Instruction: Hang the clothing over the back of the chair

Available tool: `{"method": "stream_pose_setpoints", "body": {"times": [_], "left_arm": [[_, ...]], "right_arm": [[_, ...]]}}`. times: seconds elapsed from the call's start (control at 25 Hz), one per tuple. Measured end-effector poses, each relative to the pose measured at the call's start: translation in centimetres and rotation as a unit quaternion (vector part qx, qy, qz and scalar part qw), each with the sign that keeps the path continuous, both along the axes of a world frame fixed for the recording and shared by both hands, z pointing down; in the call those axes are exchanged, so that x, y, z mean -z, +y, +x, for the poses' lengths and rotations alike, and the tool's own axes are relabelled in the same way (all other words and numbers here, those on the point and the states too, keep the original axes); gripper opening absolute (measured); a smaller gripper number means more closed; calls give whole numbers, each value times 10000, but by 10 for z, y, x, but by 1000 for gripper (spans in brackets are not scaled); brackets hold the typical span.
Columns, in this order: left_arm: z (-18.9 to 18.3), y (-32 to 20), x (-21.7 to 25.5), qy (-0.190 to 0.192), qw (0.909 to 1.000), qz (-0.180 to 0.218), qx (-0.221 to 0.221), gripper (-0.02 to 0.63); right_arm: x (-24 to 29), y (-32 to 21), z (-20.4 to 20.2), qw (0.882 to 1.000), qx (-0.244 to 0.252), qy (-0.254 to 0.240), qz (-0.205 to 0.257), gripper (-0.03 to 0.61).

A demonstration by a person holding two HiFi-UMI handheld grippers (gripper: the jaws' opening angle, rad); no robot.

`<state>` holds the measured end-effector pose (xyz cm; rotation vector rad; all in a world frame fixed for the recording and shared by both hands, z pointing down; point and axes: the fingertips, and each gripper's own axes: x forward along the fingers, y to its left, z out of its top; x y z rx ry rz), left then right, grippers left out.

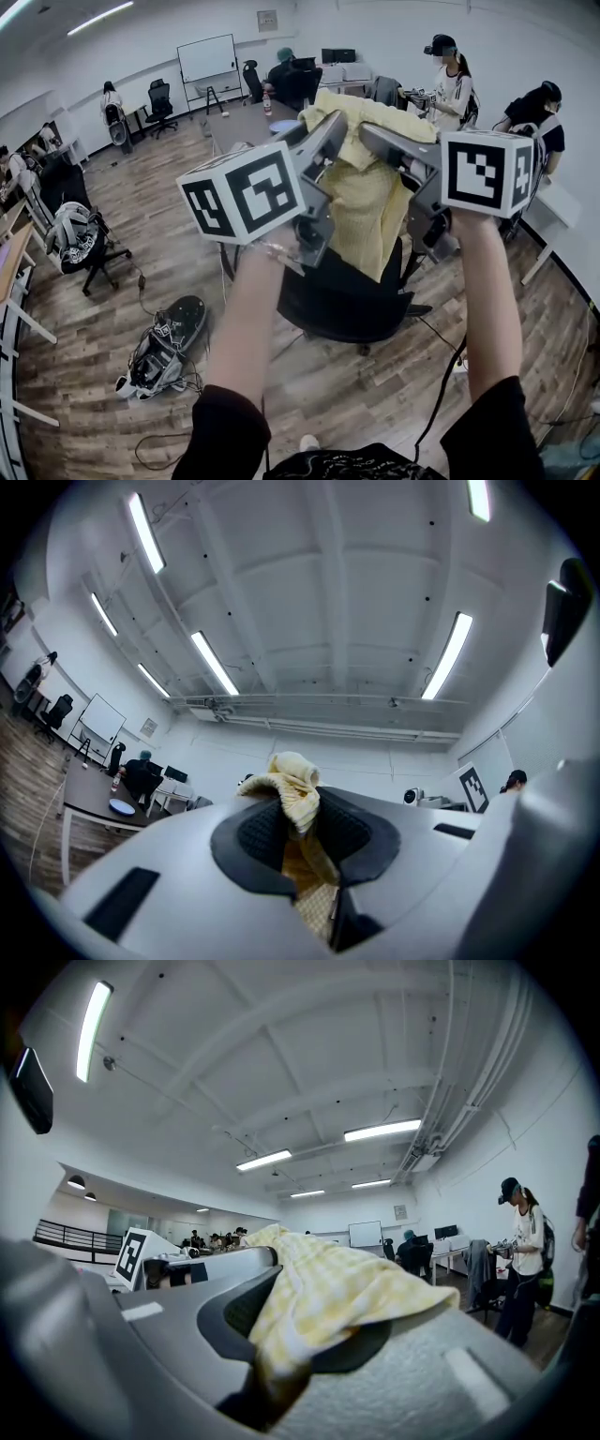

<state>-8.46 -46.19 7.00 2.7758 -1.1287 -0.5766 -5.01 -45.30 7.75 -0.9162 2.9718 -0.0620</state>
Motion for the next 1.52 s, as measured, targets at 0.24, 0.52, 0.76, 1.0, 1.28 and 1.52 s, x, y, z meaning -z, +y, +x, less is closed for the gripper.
{"method": "stream_pose_setpoints", "body": {"times": [0.24, 0.52, 0.76, 1.0, 1.28, 1.52], "left_arm": [[-7, -19, -48, -64, 9994, -324, 33, 63], [-6, -14, -114, -144, 9955, -926, -105, 64], [-3, 17, -121, -345, 9951, -924, -68, 64], [1, 54, -132, -344, 9949, -948, 14, 64], [4, 106, -157, -442, 9927, -1123, 9, 64], [1, 139, -182, -338, 9905, -1330, 94, 64]], "right_arm": [[-52, -18, 0, 9989, -180, 101, -419, 83], [-120, -13, 1, 9925, -244, 258, -1172, 83], [-129, 18, 4, 9911, -6, 137, -1321, 83], [-140, 54, 8, 9887, 216, 88, -1478, 83], [-166, 106, 9, 9830, 616, 112, -1724, 83], [-191, 139, 6, 9776, 809, 150, -1936, 83]]}}
